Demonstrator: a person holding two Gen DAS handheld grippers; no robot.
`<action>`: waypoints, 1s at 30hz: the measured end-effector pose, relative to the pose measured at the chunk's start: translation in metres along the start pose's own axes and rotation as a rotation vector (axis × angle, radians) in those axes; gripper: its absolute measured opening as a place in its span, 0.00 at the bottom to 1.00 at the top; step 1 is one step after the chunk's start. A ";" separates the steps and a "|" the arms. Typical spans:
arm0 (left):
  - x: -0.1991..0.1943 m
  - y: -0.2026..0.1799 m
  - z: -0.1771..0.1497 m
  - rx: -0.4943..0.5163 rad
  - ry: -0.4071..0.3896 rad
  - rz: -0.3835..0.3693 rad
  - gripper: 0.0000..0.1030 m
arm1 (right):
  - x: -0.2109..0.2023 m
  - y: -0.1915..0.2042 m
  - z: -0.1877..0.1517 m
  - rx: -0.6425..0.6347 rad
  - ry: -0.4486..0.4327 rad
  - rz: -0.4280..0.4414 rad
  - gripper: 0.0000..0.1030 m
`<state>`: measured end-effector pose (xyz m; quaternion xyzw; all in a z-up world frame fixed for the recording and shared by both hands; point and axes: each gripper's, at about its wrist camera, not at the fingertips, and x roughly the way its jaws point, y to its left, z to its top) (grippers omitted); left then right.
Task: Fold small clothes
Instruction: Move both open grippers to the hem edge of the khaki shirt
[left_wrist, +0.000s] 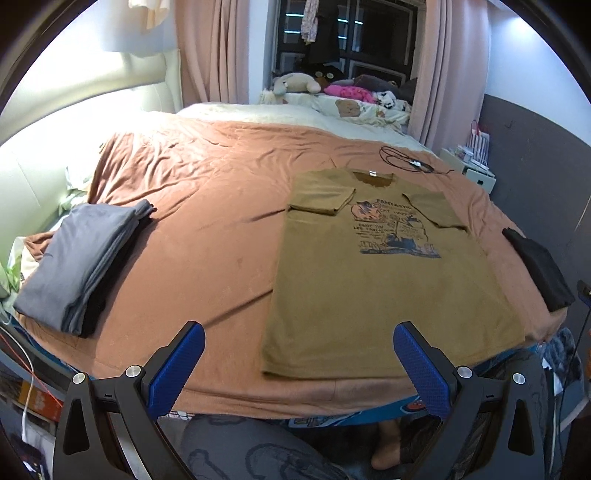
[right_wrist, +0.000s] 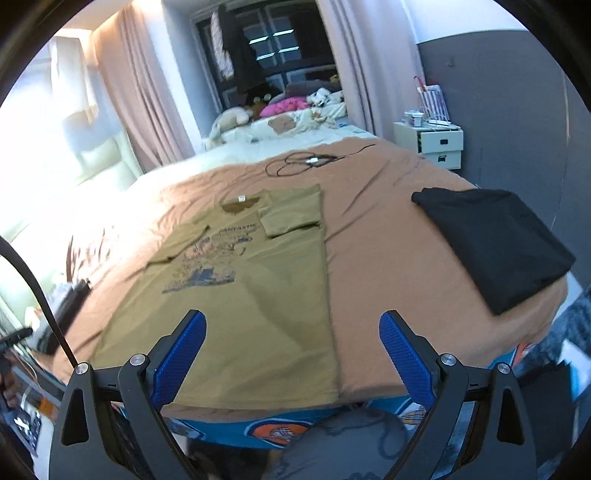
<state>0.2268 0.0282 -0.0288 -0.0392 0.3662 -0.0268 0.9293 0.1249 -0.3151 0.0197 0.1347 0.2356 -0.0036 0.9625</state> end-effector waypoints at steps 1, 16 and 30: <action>-0.001 0.000 -0.003 -0.003 -0.005 -0.011 1.00 | -0.002 -0.006 -0.004 0.023 -0.013 0.010 0.92; 0.035 0.032 -0.036 -0.132 0.022 -0.054 0.88 | 0.013 -0.021 -0.044 0.005 0.008 -0.048 0.92; 0.107 0.069 -0.059 -0.269 0.161 -0.113 0.67 | 0.052 -0.039 -0.046 0.053 0.050 -0.011 0.92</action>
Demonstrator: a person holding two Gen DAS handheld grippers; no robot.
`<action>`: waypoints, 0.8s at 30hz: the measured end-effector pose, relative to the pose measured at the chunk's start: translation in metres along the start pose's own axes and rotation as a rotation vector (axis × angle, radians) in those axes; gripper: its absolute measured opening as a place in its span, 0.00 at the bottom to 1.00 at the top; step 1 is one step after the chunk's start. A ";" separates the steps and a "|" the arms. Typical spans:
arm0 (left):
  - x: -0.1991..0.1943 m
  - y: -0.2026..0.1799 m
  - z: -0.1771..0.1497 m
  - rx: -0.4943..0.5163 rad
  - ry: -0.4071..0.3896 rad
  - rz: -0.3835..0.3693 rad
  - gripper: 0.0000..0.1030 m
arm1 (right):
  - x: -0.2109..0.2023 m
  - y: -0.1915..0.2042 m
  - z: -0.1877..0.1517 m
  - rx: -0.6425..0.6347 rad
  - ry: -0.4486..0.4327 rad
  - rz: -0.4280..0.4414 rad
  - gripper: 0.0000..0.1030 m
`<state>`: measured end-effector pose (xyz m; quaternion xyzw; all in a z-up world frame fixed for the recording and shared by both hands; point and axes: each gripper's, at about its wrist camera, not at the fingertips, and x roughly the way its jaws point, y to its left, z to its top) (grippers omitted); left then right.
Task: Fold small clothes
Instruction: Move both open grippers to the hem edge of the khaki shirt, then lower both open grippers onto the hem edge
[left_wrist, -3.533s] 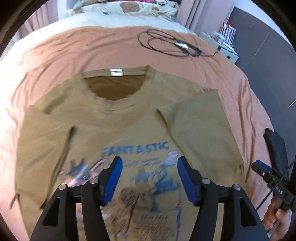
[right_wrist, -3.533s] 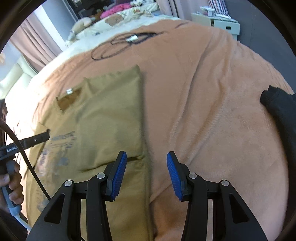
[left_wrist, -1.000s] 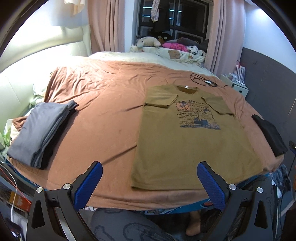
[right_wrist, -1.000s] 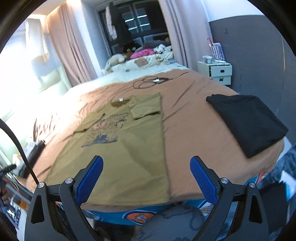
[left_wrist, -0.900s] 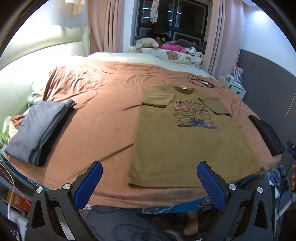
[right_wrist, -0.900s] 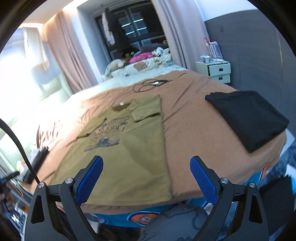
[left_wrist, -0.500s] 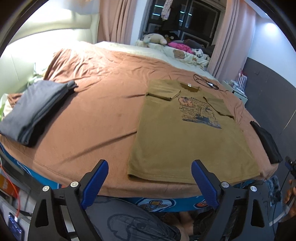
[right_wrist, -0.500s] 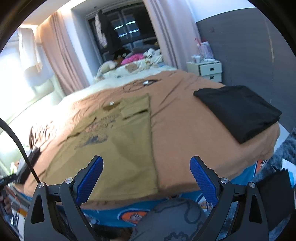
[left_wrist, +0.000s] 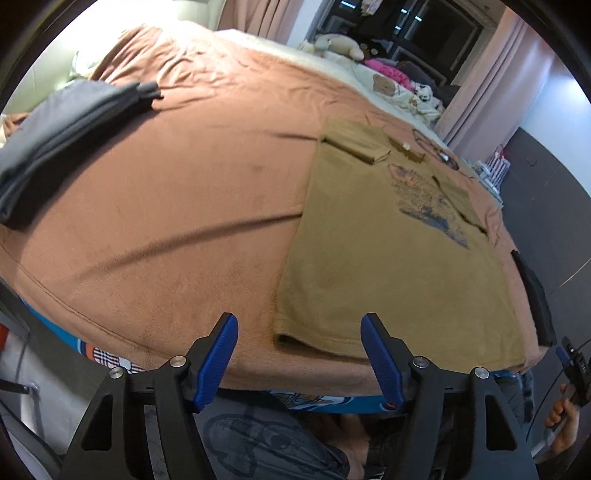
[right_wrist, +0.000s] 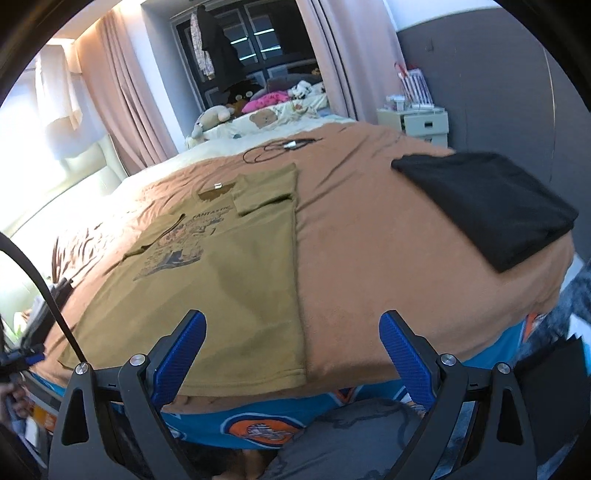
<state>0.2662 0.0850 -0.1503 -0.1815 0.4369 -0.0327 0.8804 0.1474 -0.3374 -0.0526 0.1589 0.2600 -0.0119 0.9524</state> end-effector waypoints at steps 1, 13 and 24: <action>0.004 0.002 0.000 -0.006 0.010 -0.007 0.64 | 0.005 -0.001 0.000 0.012 0.023 0.013 0.92; 0.028 0.025 -0.001 -0.148 0.104 -0.107 0.51 | 0.038 -0.008 0.011 0.043 0.159 0.110 0.78; 0.032 0.033 -0.002 -0.291 0.163 -0.192 0.47 | 0.050 -0.037 0.017 0.173 0.237 0.142 0.65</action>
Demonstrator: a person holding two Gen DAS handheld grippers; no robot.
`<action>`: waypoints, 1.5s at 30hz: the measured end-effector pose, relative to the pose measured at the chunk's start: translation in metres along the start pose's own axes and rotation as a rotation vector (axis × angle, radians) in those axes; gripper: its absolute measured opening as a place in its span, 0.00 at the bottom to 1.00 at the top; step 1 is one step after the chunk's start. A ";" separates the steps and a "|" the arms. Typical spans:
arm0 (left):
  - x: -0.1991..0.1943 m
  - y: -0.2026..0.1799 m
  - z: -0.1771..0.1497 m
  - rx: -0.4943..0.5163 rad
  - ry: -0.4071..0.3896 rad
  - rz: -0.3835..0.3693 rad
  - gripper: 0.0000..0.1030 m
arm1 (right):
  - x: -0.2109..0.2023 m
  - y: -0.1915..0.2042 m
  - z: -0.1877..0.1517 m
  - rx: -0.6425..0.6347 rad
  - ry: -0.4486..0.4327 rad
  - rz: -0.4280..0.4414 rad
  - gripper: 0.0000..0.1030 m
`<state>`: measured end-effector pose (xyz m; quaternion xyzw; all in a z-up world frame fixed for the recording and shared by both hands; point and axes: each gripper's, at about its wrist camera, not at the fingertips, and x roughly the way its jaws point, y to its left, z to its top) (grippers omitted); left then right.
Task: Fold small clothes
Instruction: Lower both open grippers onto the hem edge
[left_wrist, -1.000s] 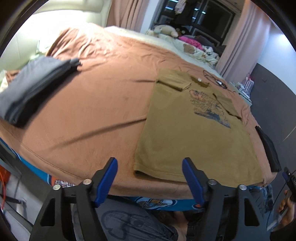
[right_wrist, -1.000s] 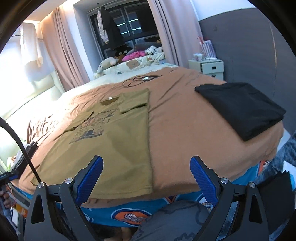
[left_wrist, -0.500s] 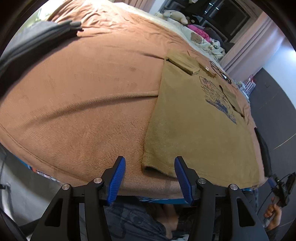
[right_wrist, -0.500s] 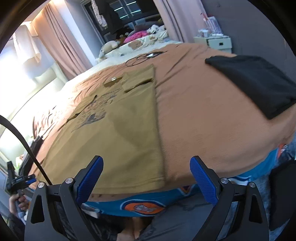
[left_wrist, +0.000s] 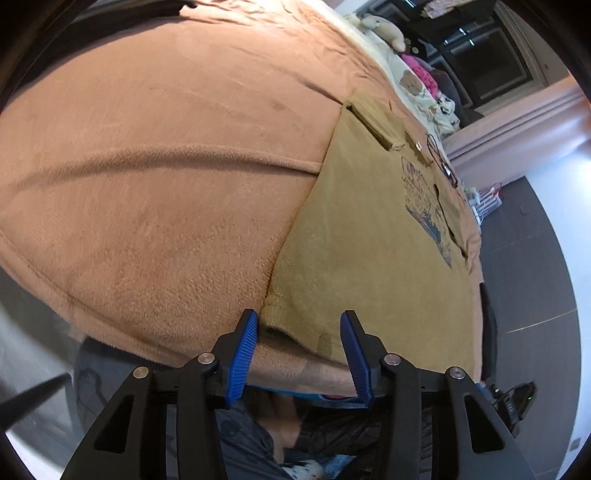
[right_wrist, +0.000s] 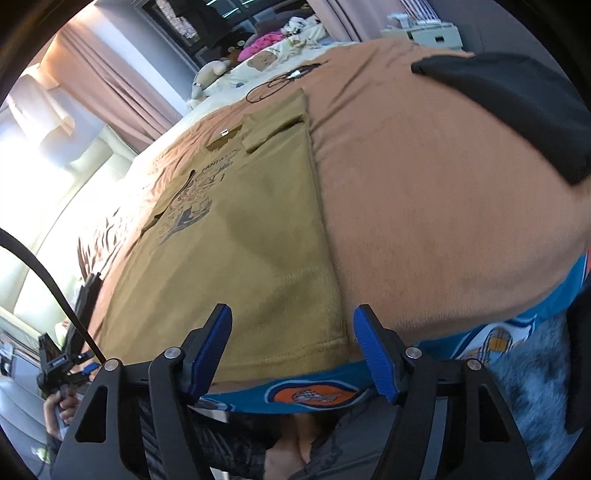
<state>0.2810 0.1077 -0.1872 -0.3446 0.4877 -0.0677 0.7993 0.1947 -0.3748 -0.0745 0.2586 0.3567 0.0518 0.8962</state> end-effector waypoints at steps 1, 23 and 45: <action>-0.001 0.000 -0.001 0.002 0.003 0.000 0.47 | 0.000 -0.002 0.000 0.008 0.006 0.005 0.65; 0.011 -0.004 0.004 -0.026 0.009 -0.063 0.47 | 0.009 -0.044 -0.010 0.169 0.066 0.089 0.59; 0.016 -0.004 0.010 -0.048 0.009 -0.083 0.45 | 0.003 -0.054 0.002 0.190 0.057 0.251 0.49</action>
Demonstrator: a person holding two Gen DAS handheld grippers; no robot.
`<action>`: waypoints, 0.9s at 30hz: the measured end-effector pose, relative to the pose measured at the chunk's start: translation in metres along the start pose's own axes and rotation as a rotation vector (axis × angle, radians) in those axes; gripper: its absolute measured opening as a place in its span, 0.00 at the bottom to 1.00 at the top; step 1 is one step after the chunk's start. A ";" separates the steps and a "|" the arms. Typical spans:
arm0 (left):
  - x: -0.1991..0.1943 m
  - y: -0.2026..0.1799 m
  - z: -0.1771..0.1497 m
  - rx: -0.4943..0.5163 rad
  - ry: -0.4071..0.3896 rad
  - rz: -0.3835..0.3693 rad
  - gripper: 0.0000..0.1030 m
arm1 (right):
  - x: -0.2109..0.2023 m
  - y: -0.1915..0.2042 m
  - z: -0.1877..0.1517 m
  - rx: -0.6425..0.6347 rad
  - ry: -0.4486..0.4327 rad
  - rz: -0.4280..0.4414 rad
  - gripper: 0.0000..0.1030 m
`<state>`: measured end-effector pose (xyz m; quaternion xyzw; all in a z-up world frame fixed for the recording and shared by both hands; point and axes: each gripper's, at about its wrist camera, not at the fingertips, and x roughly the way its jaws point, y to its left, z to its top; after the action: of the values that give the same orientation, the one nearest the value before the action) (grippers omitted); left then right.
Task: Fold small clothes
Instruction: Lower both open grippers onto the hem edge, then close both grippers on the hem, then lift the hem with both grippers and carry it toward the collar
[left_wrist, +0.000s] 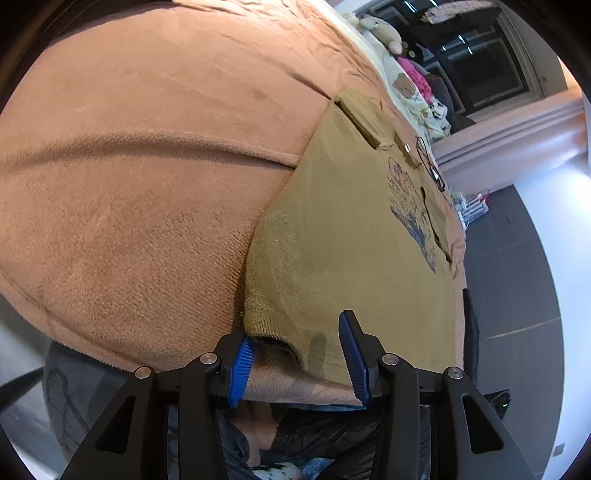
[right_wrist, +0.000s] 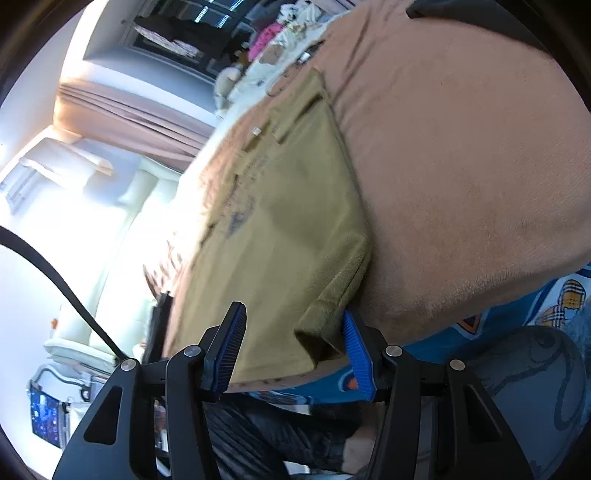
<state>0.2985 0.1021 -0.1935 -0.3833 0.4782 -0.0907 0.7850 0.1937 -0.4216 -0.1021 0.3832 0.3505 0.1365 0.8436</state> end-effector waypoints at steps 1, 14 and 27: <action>0.001 0.002 0.001 -0.013 -0.002 -0.004 0.42 | 0.003 -0.003 0.000 0.008 0.004 -0.016 0.49; -0.003 0.023 0.008 -0.123 -0.056 -0.012 0.12 | 0.002 0.021 -0.005 0.052 -0.067 -0.136 0.08; -0.050 -0.012 0.008 -0.031 -0.203 -0.071 0.04 | -0.039 0.071 -0.020 -0.008 -0.185 -0.043 0.04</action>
<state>0.2811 0.1234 -0.1497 -0.4195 0.3836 -0.0716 0.8196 0.1546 -0.3825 -0.0399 0.3832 0.2784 0.0838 0.8767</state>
